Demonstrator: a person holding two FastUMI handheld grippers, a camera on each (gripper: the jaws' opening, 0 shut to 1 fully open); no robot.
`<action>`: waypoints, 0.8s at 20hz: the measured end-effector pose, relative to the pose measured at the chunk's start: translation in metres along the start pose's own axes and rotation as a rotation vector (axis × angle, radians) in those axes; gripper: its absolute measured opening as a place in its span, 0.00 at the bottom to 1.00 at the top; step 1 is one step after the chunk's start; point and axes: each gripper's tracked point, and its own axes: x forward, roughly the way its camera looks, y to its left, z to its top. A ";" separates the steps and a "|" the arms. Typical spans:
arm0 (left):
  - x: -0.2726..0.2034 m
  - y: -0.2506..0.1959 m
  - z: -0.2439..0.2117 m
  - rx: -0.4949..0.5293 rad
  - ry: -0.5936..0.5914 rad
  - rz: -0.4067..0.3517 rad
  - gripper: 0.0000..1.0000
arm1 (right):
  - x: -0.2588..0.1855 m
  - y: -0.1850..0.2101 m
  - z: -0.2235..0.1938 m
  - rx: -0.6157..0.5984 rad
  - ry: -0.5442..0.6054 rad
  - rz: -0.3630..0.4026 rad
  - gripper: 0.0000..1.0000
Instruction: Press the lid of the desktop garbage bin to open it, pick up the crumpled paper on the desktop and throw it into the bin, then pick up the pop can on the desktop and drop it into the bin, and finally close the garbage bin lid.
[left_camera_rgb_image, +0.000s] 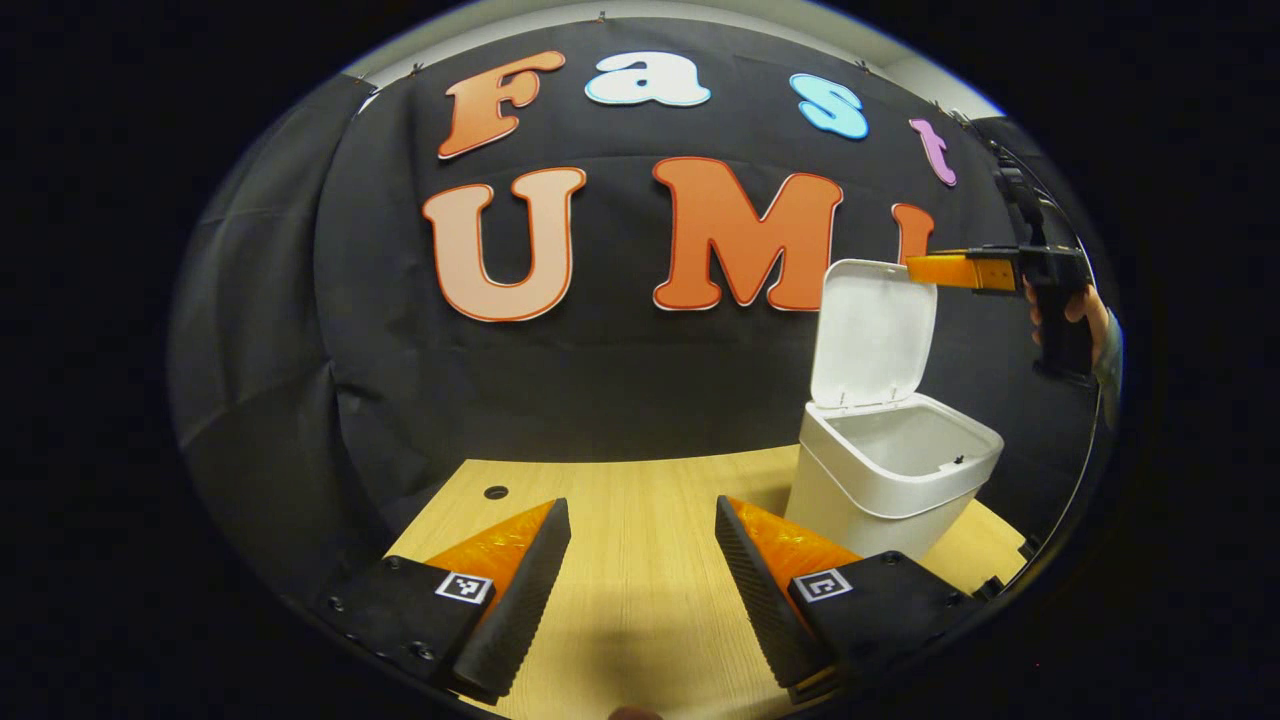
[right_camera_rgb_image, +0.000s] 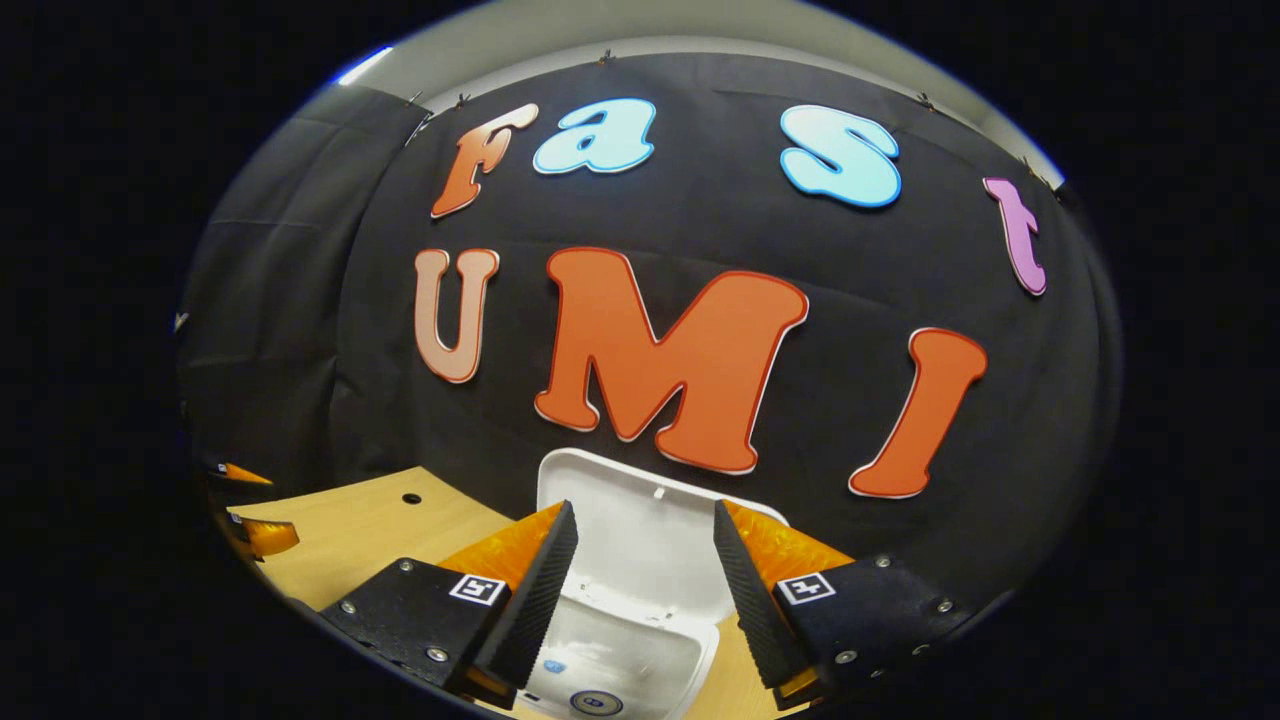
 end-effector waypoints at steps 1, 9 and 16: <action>-0.001 0.006 0.000 -0.006 -0.001 0.013 0.93 | 0.007 -0.001 0.006 0.003 -0.011 -0.007 0.83; -0.019 0.054 -0.014 -0.066 0.009 0.124 0.93 | 0.051 -0.004 0.017 0.027 0.010 -0.042 0.83; -0.033 0.080 -0.019 -0.056 0.007 0.192 0.93 | 0.050 0.017 0.005 0.092 0.054 -0.004 0.82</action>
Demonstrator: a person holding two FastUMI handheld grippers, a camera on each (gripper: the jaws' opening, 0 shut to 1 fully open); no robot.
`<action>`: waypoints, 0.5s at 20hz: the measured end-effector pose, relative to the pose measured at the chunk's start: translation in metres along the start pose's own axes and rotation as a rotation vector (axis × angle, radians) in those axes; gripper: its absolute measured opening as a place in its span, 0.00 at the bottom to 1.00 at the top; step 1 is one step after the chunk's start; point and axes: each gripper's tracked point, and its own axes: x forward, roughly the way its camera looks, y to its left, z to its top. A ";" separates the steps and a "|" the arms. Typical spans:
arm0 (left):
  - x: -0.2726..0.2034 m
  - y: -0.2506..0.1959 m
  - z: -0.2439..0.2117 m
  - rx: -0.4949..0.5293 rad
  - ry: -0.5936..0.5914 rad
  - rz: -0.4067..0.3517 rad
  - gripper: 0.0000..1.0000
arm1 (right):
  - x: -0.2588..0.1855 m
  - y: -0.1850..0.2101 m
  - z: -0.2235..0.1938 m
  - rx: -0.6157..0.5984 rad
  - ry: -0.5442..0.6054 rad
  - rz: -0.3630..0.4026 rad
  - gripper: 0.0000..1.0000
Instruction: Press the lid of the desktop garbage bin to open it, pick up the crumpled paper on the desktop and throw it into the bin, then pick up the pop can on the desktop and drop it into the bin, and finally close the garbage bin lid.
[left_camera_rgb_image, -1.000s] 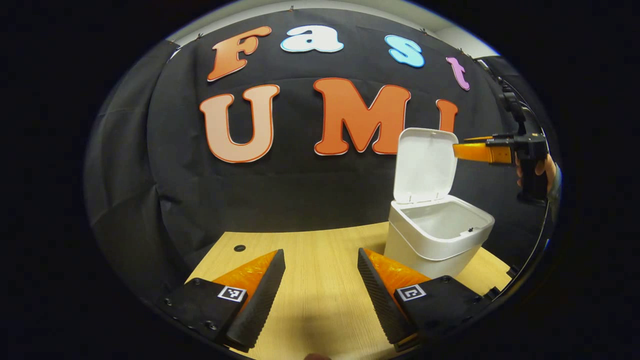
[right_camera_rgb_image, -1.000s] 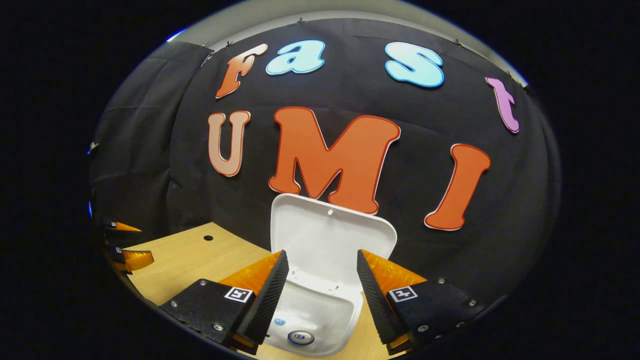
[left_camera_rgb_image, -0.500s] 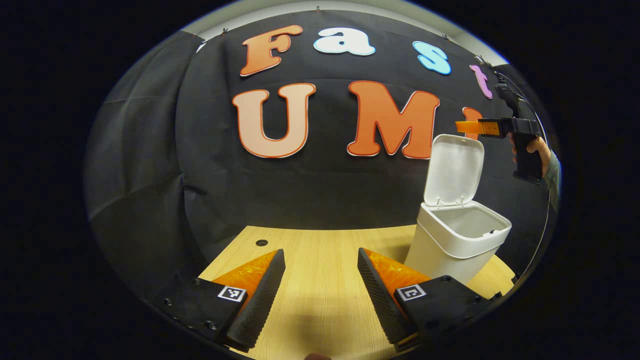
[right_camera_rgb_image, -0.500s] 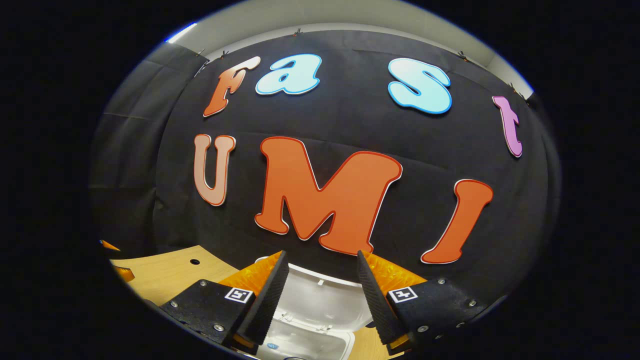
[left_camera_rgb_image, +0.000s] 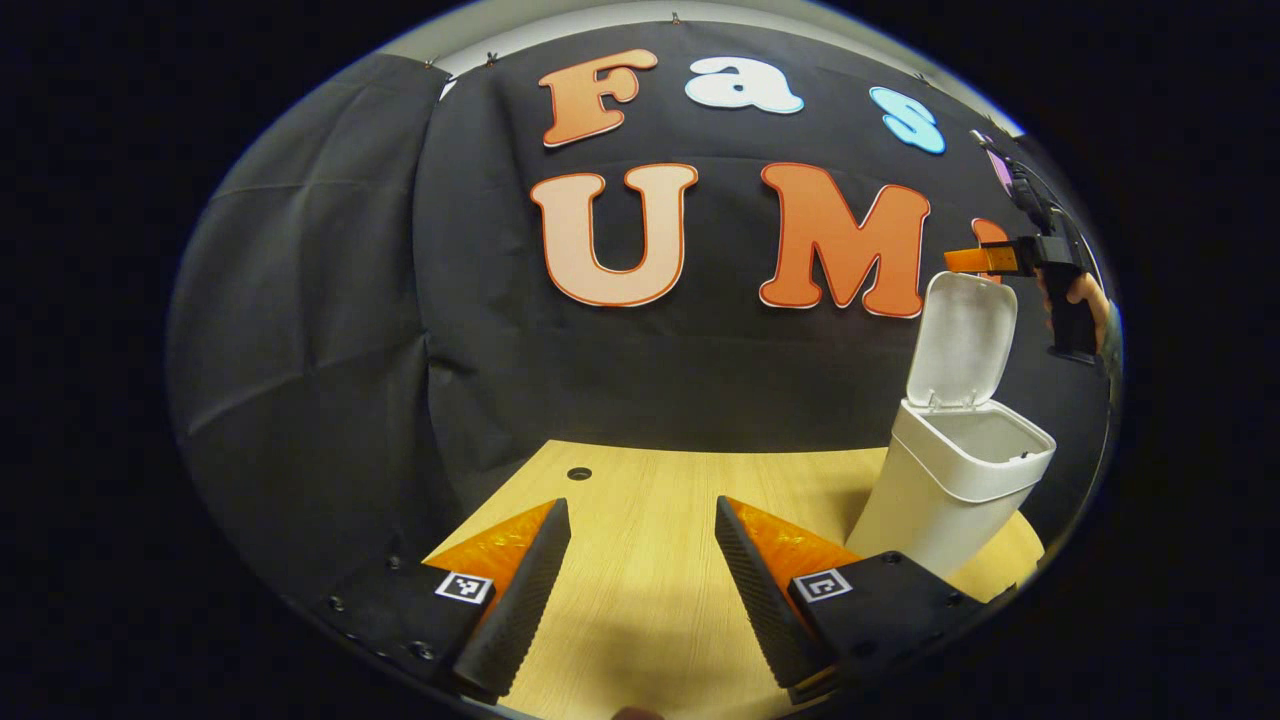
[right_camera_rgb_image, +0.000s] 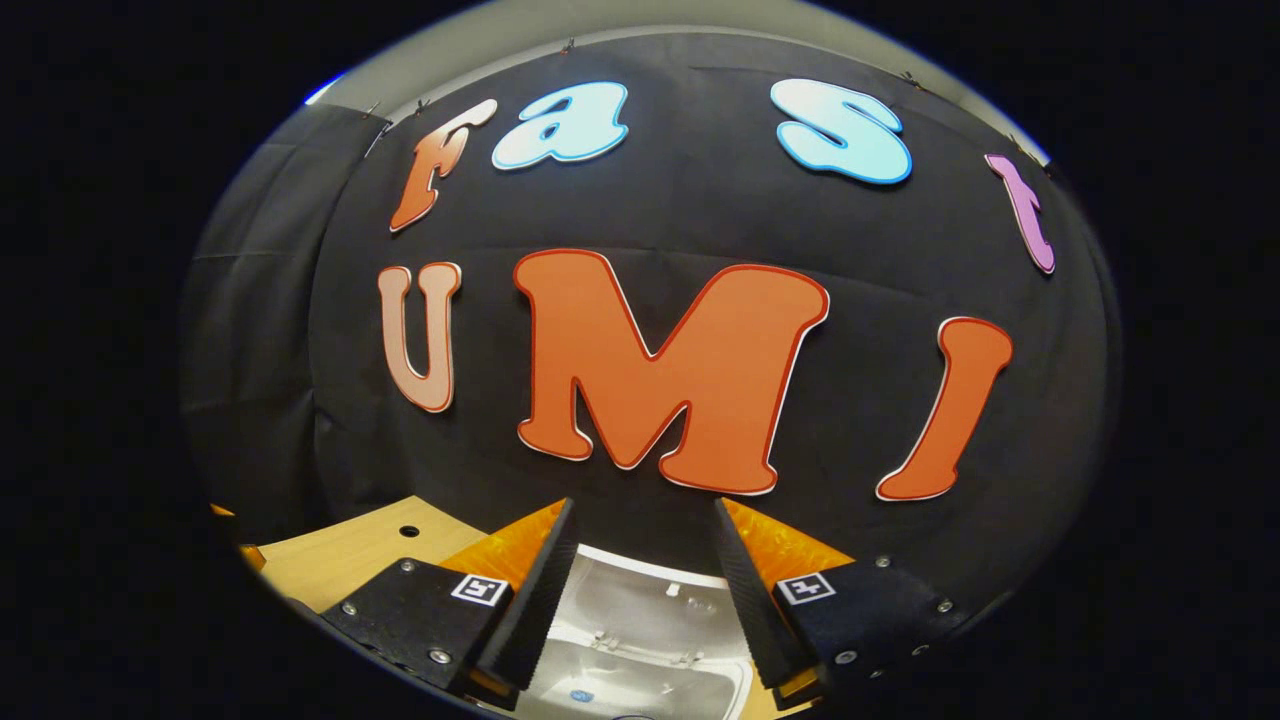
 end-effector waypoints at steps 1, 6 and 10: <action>0.000 -0.002 0.001 0.005 0.001 -0.006 0.93 | -0.005 0.002 -0.003 -0.004 0.007 0.005 0.82; 0.003 -0.015 0.003 0.024 -0.004 -0.048 0.92 | -0.034 0.015 -0.015 -0.011 0.033 0.035 0.82; 0.004 -0.028 0.003 0.039 -0.005 -0.083 0.93 | -0.052 0.026 -0.034 0.011 0.079 0.057 0.83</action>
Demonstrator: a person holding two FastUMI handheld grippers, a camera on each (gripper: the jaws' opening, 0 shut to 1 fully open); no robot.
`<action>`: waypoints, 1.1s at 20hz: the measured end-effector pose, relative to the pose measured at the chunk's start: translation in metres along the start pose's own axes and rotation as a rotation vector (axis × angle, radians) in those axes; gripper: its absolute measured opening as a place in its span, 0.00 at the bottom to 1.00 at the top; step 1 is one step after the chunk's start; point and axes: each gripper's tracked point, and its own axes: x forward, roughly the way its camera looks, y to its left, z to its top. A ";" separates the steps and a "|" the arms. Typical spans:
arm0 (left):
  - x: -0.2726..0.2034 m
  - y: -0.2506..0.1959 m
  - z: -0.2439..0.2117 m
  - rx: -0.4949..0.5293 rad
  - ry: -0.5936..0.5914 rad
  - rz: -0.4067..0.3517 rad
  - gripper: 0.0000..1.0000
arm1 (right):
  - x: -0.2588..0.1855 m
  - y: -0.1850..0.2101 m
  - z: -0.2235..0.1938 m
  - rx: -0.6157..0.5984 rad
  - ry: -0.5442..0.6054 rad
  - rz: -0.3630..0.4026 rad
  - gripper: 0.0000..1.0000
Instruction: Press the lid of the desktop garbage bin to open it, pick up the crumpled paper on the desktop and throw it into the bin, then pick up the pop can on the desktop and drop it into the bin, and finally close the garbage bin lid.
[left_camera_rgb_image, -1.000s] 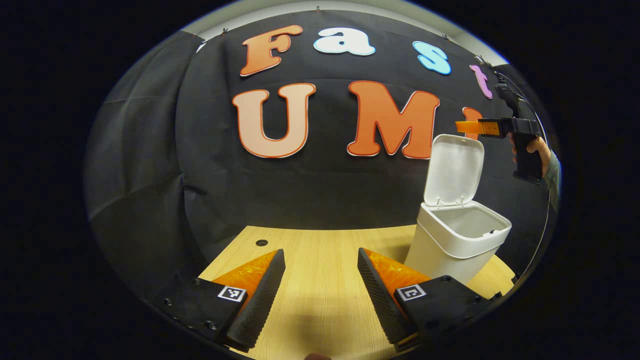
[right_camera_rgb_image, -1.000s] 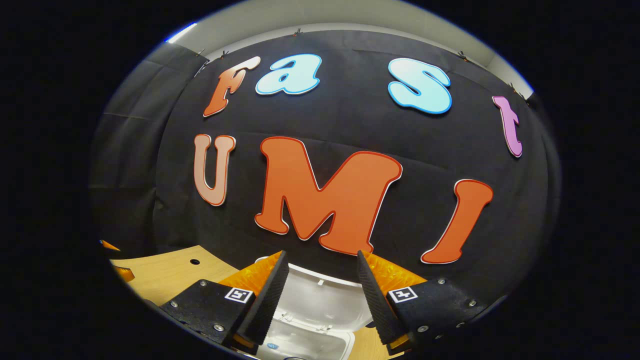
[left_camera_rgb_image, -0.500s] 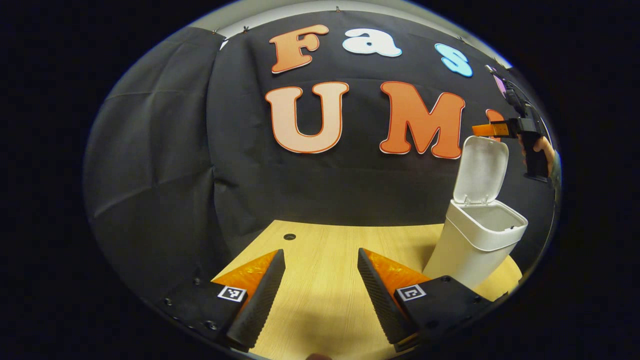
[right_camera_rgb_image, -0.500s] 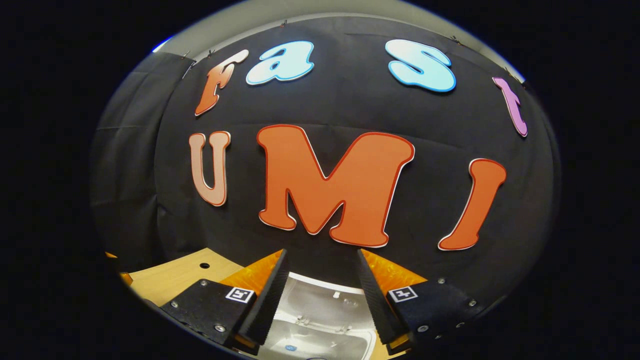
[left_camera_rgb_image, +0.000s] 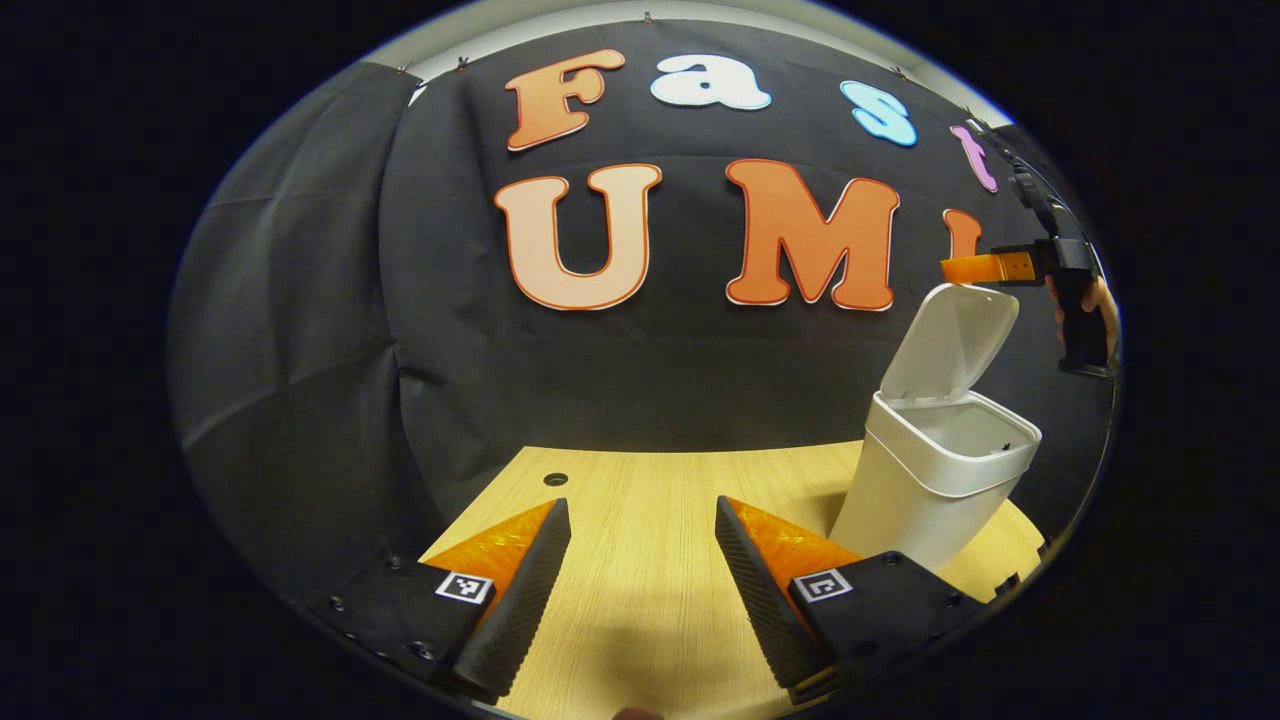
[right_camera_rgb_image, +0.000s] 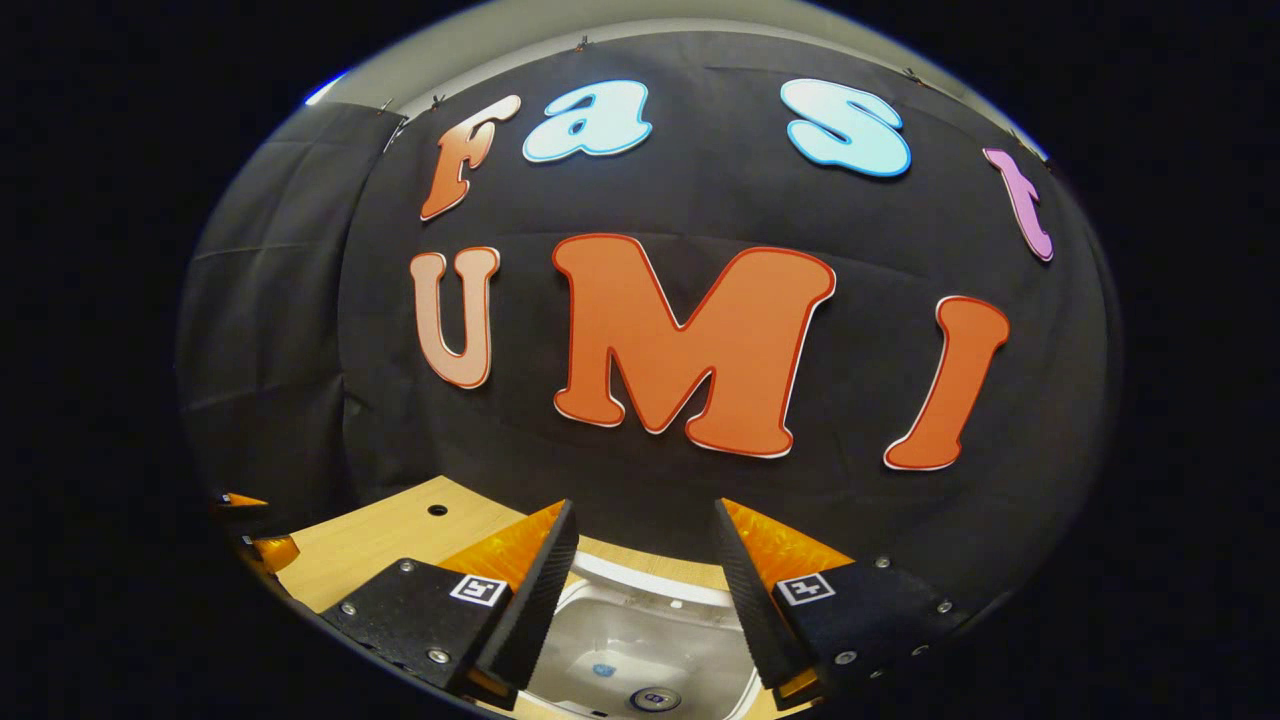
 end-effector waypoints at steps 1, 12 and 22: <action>0.000 -0.001 0.001 0.003 -0.002 -0.005 0.92 | -0.005 0.002 -0.007 0.006 0.010 0.002 0.83; 0.001 -0.023 0.003 0.020 -0.006 -0.063 0.93 | -0.043 0.018 -0.071 0.046 0.118 -0.017 0.83; 0.013 -0.043 -0.001 0.039 0.019 -0.136 0.93 | -0.061 0.012 -0.143 0.169 0.274 -0.090 0.80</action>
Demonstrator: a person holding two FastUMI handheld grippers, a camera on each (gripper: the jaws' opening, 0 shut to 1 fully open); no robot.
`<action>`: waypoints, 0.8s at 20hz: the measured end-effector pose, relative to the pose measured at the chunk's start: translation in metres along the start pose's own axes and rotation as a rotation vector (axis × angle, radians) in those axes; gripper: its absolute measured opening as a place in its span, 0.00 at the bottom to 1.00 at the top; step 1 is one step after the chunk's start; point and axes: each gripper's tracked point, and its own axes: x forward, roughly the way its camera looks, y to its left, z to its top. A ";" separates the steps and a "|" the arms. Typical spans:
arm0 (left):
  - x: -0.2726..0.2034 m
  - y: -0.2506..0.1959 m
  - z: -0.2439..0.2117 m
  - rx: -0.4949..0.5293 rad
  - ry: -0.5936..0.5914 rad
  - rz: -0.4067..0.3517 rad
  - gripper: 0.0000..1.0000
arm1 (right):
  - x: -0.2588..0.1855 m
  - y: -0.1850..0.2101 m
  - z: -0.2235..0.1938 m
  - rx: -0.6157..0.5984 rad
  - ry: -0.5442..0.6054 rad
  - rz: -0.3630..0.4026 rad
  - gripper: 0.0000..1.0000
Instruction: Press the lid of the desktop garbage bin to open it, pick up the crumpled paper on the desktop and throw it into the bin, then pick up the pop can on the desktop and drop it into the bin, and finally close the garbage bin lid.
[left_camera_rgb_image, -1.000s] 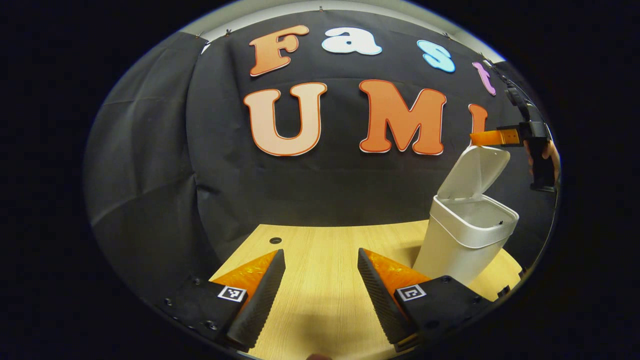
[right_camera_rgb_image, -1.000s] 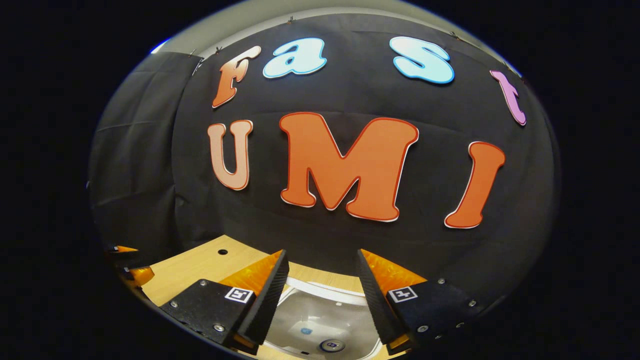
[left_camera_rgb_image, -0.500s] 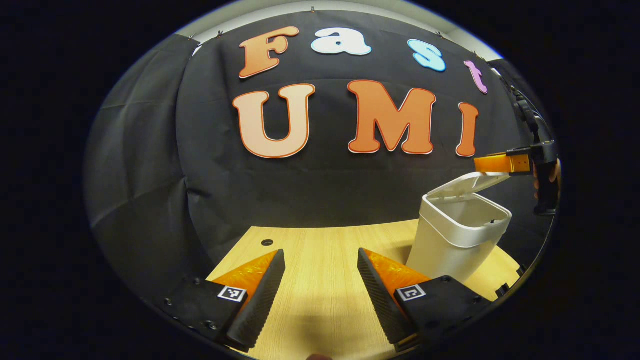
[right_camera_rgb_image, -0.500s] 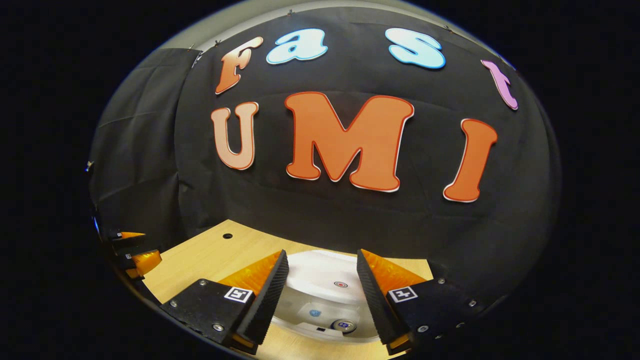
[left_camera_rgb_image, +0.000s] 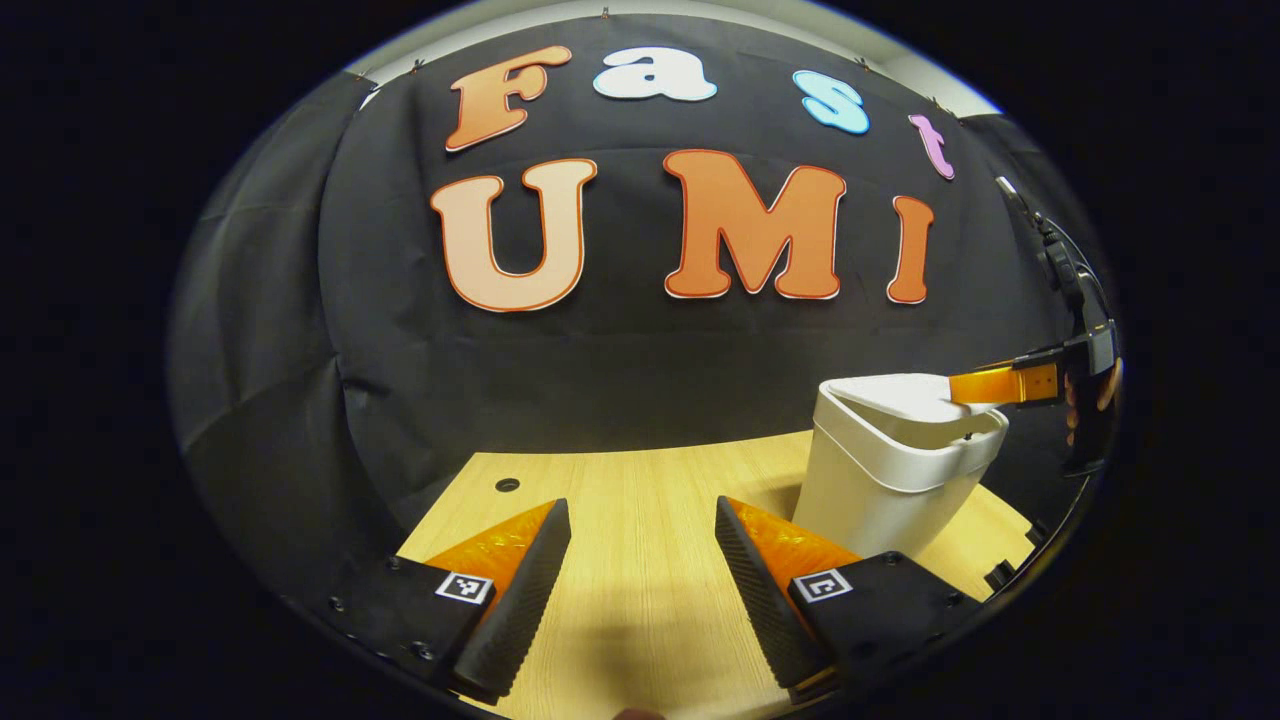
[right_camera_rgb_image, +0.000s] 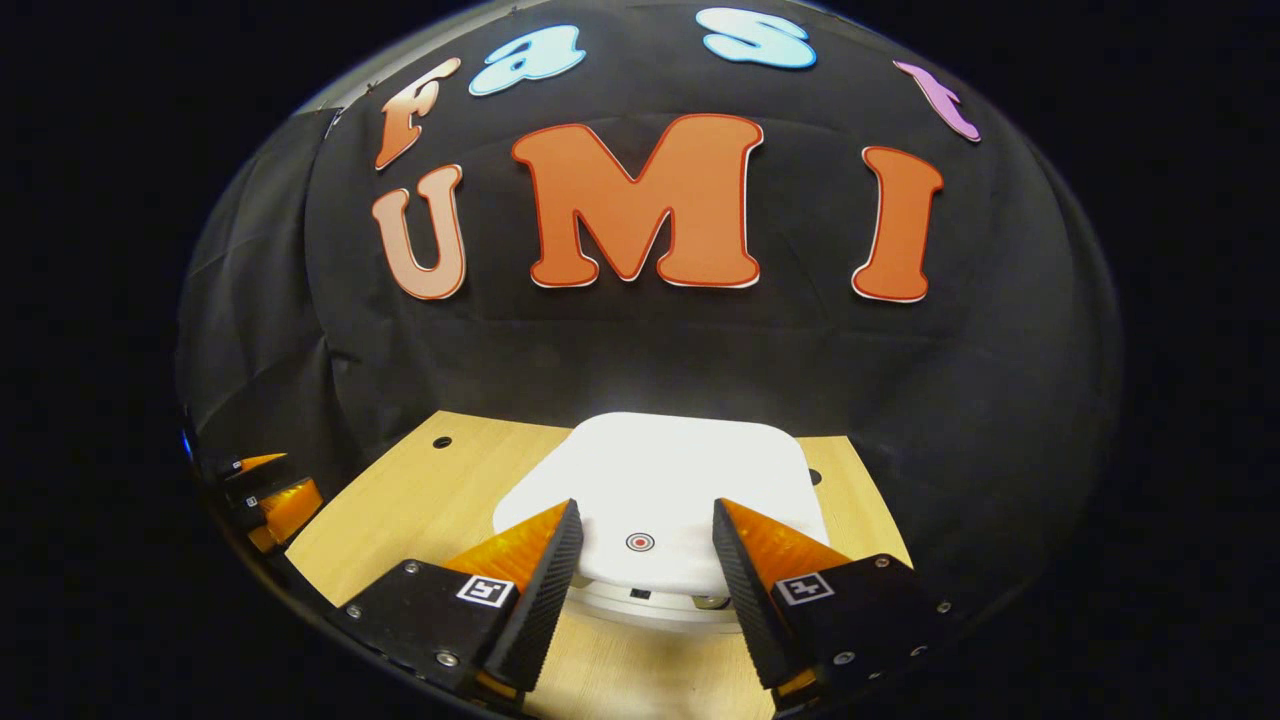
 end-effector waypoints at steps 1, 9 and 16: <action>0.001 -0.001 0.000 0.001 0.002 -0.004 0.92 | 0.000 0.000 -0.004 -0.006 0.008 -0.007 0.79; 0.010 -0.002 -0.002 0.023 0.027 -0.035 0.93 | 0.001 0.001 -0.024 -0.006 0.043 -0.055 0.77; 0.021 -0.017 0.008 0.045 0.017 -0.071 0.93 | -0.001 0.006 -0.029 0.022 0.093 -0.075 0.52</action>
